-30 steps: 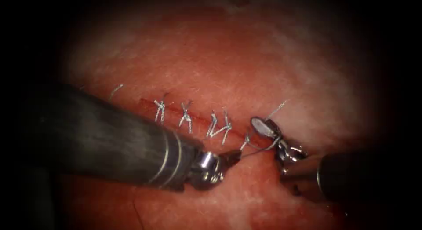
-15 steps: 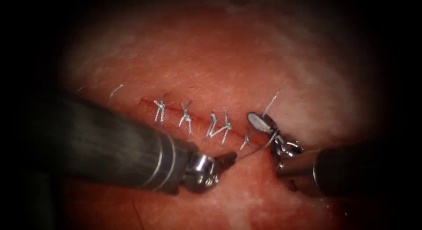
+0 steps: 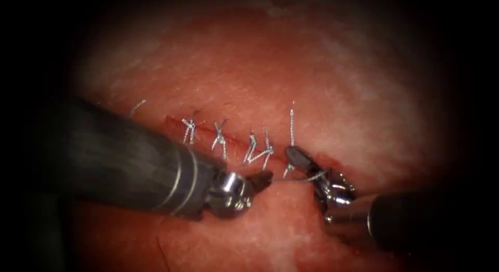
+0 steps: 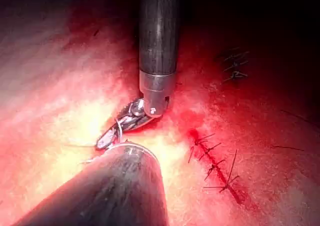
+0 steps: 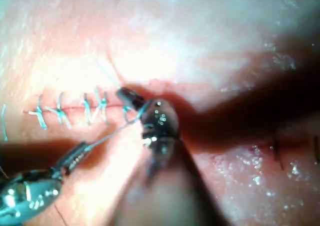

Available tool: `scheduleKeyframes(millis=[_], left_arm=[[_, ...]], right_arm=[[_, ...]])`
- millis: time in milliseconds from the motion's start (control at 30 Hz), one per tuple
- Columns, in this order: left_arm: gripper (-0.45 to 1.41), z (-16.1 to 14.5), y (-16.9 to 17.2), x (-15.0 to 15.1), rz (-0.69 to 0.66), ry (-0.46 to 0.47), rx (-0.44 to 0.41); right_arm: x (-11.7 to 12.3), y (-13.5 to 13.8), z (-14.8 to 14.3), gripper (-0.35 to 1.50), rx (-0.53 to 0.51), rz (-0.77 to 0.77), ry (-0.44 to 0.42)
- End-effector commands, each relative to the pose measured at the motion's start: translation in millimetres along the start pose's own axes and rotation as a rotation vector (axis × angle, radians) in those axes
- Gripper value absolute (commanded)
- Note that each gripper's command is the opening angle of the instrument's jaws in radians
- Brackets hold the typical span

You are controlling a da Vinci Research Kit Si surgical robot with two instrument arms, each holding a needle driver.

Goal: Wound Closure

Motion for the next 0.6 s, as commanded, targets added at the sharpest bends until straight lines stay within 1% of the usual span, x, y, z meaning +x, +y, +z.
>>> scheduleKeyframes(millis=[33, 100, 133, 233, 333, 467, 533, 600], left_arm=[[-0.45, 0.3, 0.4, -0.1, -0.008, -0.011, -0.009], [-0.45, 0.3, -0.9, -0.7, -0.014, -0.023, -0.006], [-0.45, 0.5, -2.2, -1.6, -0.018, -0.034, -0.007], [-0.45, 1.2, -4.1, -3.2, -0.023, -0.052, -0.008], [-0.45, 3.3, -6.6, -5.2, -0.033, -0.075, -0.005], [-0.45, 5.9, -8.9, -7.4, -0.053, -0.094, 0.006], [-0.45, 6.7, -9.9, -8.3, -0.059, -0.095, 0.004], [-0.45, 8.3, -11.5, -9.7, -0.071, -0.106, 0.008]], right_arm=[[-1.5, -0.9, -0.7, -0.35, 0.008, -0.008, -0.009], [-1.3, -1.4, -0.9, -0.35, 0.018, -0.015, -0.003], [-1.0, -1.8, -1.1, -0.35, 0.021, -0.034, 0.000], [-0.4, -2.1, -1.7, -0.35, 0.035, -0.038, 0.012], [-0.2, -2.2, -1.7, -0.35, 0.057, -0.045, 0.038], [0.1, -2.1, -2.0, -0.35, 0.072, -0.045, 0.031], [-0.1, -2.0, -2.3, -0.35, 0.084, -0.046, 0.027], [-0.4, -2.1, -2.7, -0.35, 0.091, -0.049, 0.010]])
